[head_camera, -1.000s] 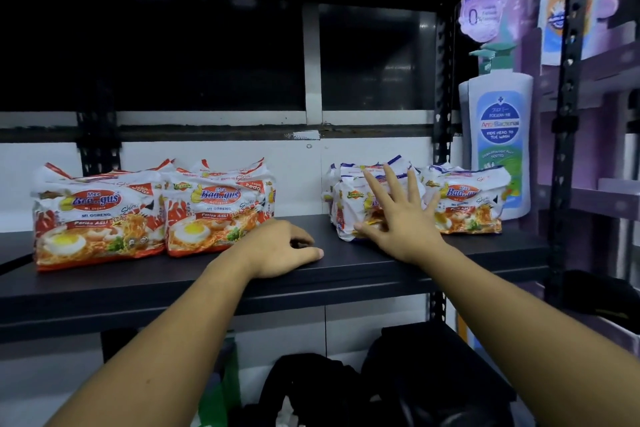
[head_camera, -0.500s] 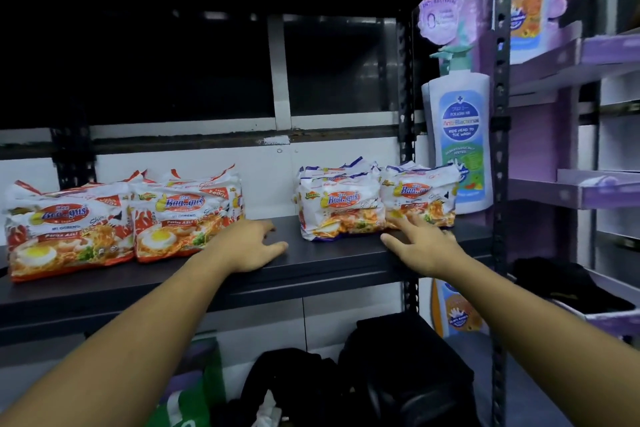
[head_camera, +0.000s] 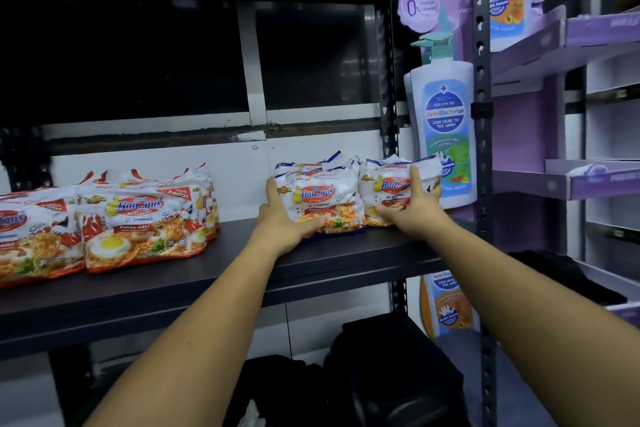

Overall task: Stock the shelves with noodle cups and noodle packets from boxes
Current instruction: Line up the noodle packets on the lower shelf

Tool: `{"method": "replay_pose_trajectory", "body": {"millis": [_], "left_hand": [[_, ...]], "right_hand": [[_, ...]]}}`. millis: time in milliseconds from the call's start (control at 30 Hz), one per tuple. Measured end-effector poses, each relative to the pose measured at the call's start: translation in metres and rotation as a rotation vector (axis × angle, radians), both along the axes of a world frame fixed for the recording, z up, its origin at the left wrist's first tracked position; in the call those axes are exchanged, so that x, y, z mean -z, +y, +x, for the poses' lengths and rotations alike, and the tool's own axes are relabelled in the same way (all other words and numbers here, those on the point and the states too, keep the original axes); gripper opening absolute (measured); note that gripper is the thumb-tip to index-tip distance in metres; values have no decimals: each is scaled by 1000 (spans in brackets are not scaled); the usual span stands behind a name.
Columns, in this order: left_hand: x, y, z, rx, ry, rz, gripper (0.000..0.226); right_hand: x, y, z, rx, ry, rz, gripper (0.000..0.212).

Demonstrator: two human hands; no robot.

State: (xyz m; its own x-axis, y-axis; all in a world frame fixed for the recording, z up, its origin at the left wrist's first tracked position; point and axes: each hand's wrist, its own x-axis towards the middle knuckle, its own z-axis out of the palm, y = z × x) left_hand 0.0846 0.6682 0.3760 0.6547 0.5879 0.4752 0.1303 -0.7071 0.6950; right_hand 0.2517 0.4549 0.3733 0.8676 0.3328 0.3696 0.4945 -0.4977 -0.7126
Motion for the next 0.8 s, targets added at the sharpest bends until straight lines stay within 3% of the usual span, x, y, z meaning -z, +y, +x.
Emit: {"method": "replay_pose_trajectory", "body": {"millis": [167, 533, 667, 800], "left_hand": [[3, -4, 0, -33, 23, 162, 116], [4, -13, 6, -217, 140, 289, 119], [3, -16, 4, -240, 186, 312, 125], [2, -19, 0, -294, 222, 395, 128]], "right_hand": [[-1, -1, 12, -25, 7, 94, 107], [3, -2, 22, -25, -33, 91, 98], [9, 3, 6, 79, -219, 72, 87], [18, -1, -8, 7, -407, 179, 66]]}}
